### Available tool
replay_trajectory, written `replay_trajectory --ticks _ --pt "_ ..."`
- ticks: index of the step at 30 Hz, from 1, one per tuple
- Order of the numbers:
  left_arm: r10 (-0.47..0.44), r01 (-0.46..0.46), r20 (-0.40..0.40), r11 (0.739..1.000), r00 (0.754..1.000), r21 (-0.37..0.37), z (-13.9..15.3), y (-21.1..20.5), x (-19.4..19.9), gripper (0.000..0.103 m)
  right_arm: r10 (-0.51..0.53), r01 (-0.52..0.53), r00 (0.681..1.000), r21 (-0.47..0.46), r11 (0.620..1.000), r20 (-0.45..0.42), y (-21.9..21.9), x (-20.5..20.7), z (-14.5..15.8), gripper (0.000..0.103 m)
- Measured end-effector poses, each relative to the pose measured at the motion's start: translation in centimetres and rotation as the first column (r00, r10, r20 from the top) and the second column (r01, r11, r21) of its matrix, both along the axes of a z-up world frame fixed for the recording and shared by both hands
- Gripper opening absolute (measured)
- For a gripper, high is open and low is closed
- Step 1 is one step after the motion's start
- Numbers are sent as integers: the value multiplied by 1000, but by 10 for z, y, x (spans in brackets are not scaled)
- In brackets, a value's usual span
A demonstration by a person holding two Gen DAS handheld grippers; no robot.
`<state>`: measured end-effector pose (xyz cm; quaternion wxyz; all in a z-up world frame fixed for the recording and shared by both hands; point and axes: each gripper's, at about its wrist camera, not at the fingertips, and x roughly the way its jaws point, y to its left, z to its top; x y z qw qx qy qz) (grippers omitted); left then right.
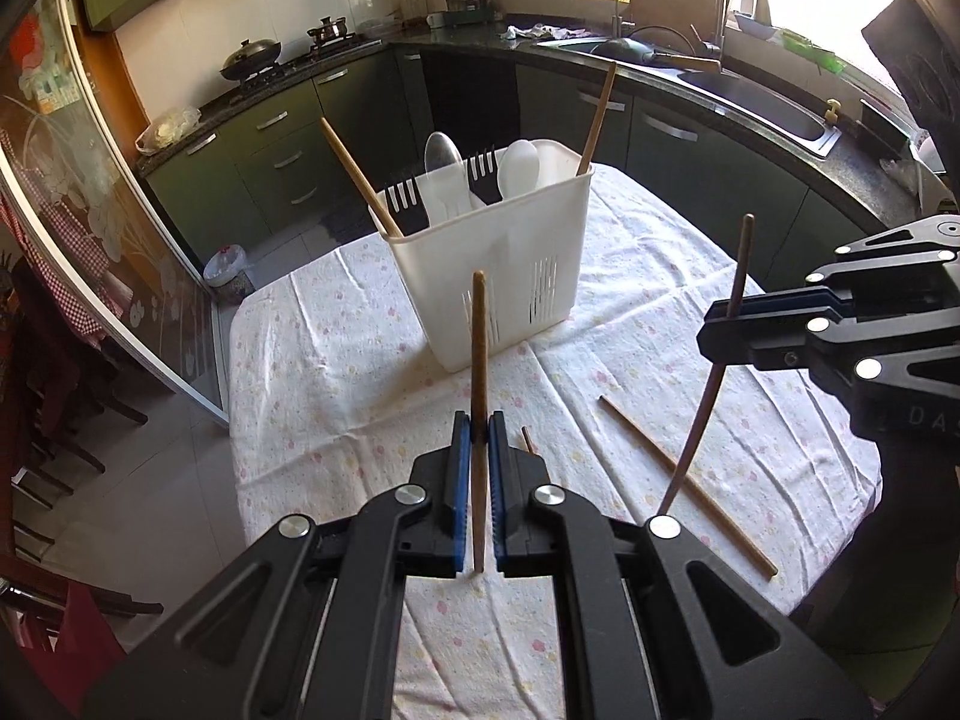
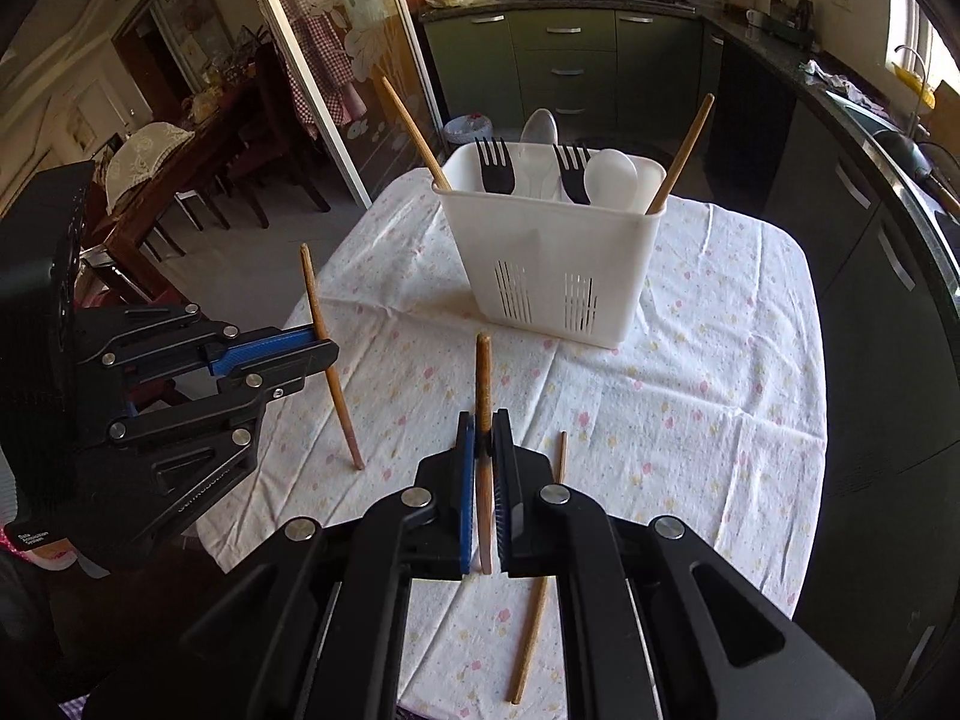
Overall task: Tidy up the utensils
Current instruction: 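Lift both chopsticks, carry them over the white caddy and open both grippers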
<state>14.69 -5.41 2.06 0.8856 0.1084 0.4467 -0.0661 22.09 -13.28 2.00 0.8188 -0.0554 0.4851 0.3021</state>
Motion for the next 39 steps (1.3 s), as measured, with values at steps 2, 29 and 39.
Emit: replay_trajectory --ticks 2,29,39 --pt "-4 4 27 1000 1000 1 9 -1 -1 6 1 -1 1000 17 1000 17 -4 -1 13 6" --pt "25 12 333 994 943 -109 161 -7 23 6 -79 55 983 147 988 163 -30 3 135 6" --pt "56 -6 391 992 919 -126 177 -11 48 6 -99 74 981 150 986 168 -32 6 138 6"
